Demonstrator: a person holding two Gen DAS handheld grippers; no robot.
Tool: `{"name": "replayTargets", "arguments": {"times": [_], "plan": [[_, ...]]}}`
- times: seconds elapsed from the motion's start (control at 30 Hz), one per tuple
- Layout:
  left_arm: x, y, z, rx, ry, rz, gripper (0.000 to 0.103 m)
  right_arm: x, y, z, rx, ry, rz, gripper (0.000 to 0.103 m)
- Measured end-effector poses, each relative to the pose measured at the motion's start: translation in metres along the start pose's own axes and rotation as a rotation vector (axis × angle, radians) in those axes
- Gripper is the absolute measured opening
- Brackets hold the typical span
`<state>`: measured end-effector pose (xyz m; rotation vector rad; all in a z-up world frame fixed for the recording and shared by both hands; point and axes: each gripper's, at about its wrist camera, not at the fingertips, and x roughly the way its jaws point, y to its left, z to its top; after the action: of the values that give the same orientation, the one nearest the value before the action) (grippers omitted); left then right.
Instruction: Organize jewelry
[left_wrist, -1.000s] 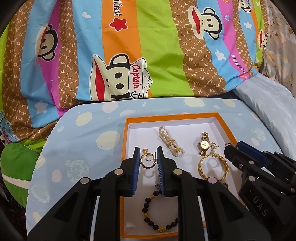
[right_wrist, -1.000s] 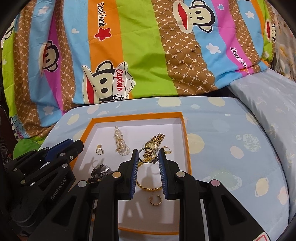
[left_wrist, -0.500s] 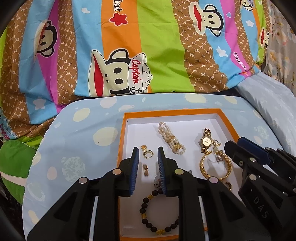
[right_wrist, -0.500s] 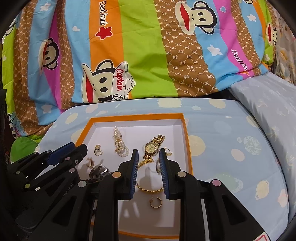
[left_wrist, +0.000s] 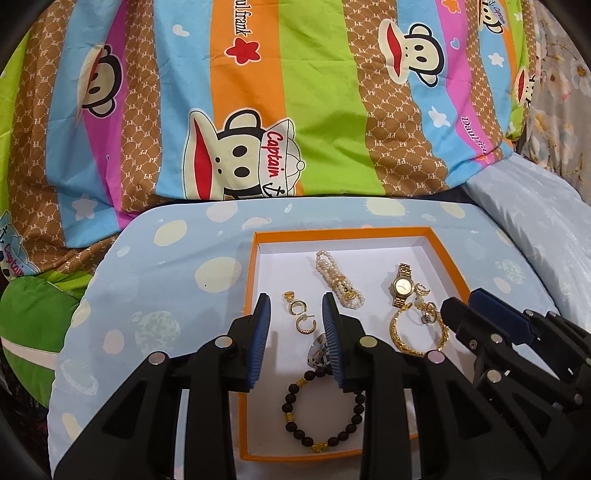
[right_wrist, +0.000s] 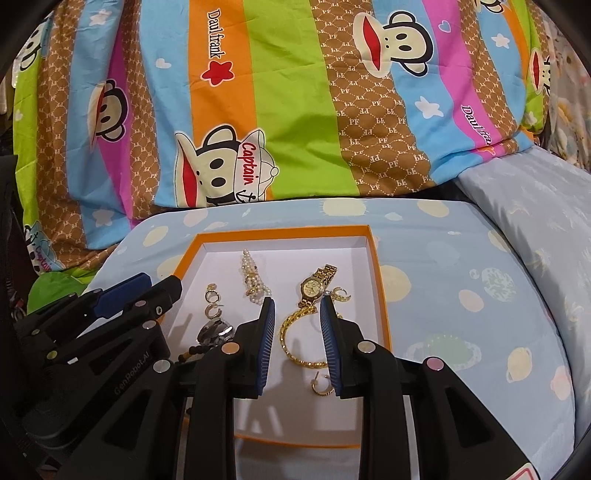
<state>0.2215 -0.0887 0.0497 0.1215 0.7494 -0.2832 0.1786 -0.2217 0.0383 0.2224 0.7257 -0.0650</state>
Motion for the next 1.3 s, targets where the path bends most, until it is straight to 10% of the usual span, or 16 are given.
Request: {"name": "replayTargets", "arguments": {"times": [0.97, 1.2, 1.3], "plan": [[-0.077, -0.003, -0.042, -0.023, -0.051, -0.017, 0.035, -0.079, 0.014, -0.049, -0.021, -0.052, -0.024, 0.033], [-0.085, 0.005, -0.068, -0.077, -0.081, 0.071, 0.083, -0.089, 0.001, -0.078, 0.019, -0.079, -0.088, 0.054], [-0.082, 0.007, -0.082, -0.09, -0.066, 0.068, 0.085, -0.087, -0.006, -0.091, 0.037, -0.076, -0.092, 0.065]]}}
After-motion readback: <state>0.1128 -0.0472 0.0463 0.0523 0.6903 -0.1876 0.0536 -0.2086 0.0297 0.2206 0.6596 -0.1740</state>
